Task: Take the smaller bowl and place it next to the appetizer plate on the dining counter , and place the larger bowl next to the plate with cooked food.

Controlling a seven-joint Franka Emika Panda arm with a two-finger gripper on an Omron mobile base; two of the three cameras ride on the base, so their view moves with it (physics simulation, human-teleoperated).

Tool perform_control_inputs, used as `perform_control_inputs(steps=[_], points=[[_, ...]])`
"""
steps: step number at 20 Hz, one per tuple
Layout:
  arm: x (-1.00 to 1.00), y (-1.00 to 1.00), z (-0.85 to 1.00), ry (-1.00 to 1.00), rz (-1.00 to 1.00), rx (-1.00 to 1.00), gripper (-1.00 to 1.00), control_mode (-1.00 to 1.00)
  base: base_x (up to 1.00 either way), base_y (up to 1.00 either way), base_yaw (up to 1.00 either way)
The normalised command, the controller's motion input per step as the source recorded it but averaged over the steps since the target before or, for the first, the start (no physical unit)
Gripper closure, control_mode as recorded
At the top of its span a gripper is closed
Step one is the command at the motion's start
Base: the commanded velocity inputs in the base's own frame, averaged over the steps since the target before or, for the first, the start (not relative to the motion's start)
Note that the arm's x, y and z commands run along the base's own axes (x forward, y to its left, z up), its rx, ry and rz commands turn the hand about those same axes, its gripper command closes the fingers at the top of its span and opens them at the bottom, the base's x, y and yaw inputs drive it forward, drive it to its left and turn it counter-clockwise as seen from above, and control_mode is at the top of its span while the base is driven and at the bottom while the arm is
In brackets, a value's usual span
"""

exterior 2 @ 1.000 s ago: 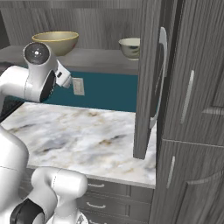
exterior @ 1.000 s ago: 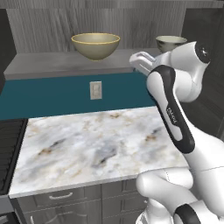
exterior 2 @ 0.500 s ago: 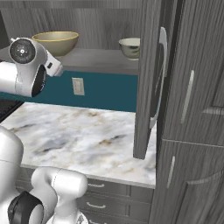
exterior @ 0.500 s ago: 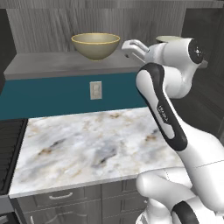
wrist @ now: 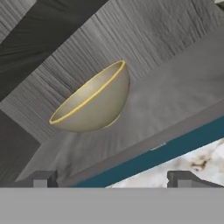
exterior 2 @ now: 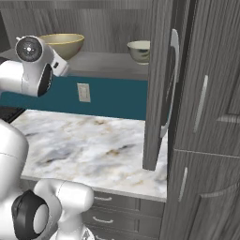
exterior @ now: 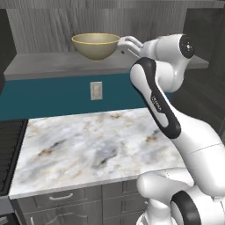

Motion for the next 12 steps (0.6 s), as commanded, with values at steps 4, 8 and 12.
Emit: perform_control_inputs(steps=[4,8,12], points=[[0.37,0.20,0.11,0.00,0.00,0.00,-1.00,-1.00,0.00,0.00,0.00],[0.32,0.23,0.13,0.00,0.00,0.00,-1.00,-1.00,0.00,0.00,0.00],[0.26,0.13,0.00,0.04,0.00,0.00,-1.00,-1.00,0.00,0.00,0.00]])
